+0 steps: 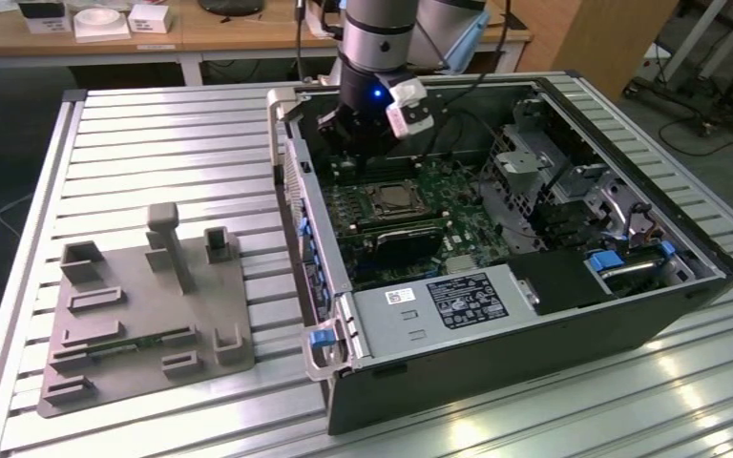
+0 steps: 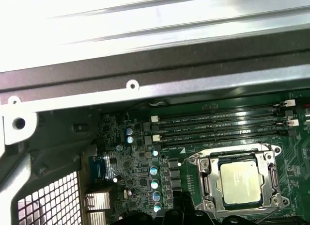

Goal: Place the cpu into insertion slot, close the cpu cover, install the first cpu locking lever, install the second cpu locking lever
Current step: 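Install the first cpu locking lever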

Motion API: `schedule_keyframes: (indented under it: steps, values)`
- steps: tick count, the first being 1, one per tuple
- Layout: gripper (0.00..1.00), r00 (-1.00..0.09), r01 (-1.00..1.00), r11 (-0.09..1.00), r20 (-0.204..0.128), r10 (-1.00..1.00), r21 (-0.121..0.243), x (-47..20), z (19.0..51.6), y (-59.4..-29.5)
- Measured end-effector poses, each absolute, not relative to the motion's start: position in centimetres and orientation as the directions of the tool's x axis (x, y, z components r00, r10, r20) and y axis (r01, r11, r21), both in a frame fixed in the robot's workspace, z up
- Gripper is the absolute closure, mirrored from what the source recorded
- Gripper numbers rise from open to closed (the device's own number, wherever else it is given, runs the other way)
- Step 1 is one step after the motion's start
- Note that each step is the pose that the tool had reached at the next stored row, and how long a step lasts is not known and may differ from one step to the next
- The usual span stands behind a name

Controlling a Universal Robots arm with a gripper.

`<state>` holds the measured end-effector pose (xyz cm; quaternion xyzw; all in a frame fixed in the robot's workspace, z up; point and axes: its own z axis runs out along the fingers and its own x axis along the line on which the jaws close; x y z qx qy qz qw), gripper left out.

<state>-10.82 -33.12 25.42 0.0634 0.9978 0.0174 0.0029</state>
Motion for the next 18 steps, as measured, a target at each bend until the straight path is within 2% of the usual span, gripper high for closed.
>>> schedule_keyframes:
  steps: [18]
  values:
    - [0.90, -0.992, 0.126, 0.991, -0.006, 0.127, 0.036, -11.7, 25.9, -31.9]
